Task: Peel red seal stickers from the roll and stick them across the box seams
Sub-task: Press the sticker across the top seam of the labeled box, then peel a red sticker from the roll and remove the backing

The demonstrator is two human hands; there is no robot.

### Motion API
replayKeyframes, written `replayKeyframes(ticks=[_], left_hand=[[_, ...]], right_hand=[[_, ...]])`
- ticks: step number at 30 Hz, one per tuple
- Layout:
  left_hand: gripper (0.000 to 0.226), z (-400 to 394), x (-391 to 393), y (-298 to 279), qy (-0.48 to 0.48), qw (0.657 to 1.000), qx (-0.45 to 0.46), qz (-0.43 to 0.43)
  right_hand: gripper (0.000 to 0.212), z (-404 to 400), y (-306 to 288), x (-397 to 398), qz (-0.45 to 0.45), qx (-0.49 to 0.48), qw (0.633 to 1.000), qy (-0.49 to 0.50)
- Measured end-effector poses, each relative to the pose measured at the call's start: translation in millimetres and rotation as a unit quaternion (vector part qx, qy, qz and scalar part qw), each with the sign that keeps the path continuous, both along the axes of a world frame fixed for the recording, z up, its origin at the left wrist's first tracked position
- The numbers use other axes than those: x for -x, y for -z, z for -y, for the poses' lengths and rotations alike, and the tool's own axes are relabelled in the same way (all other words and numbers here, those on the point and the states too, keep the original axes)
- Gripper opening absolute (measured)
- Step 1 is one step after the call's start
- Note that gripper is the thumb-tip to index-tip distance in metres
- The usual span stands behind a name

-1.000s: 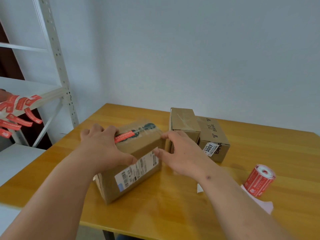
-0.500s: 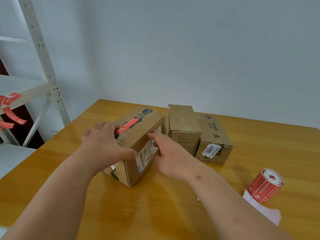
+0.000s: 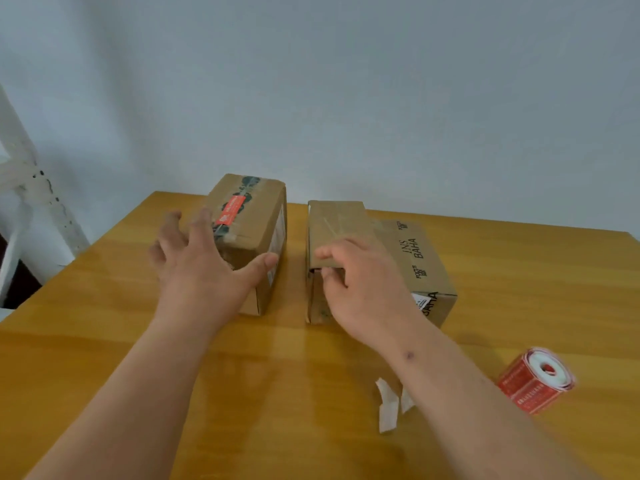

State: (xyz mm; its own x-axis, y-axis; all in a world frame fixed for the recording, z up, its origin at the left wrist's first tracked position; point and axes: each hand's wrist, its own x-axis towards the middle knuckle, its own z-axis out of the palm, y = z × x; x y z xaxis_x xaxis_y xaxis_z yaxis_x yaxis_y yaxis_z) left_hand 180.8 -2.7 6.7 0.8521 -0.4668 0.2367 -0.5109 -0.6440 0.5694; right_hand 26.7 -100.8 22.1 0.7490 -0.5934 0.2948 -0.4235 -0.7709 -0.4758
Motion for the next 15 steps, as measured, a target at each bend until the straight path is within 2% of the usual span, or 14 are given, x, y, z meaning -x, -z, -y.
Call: replayKeyframes(ticks=[4, 9, 15], left_hand=[[0.079, 8, 23, 10, 0.016, 0.996, 0.063, 0.058], [0.050, 14, 61, 16, 0.104, 0.983, 0.102, 0.115], [0.029, 21, 106, 18, 0.241, 0.962, 0.060, 0.113]], right_hand=[[0.023, 18, 6, 18, 0.019, 0.005, 0.998, 0.067], [0.020, 24, 14, 33, 0.038, 0.030, 0.994, 0.101], [0.018, 21, 16, 64, 0.019, 0.020, 0.995, 0.098]])
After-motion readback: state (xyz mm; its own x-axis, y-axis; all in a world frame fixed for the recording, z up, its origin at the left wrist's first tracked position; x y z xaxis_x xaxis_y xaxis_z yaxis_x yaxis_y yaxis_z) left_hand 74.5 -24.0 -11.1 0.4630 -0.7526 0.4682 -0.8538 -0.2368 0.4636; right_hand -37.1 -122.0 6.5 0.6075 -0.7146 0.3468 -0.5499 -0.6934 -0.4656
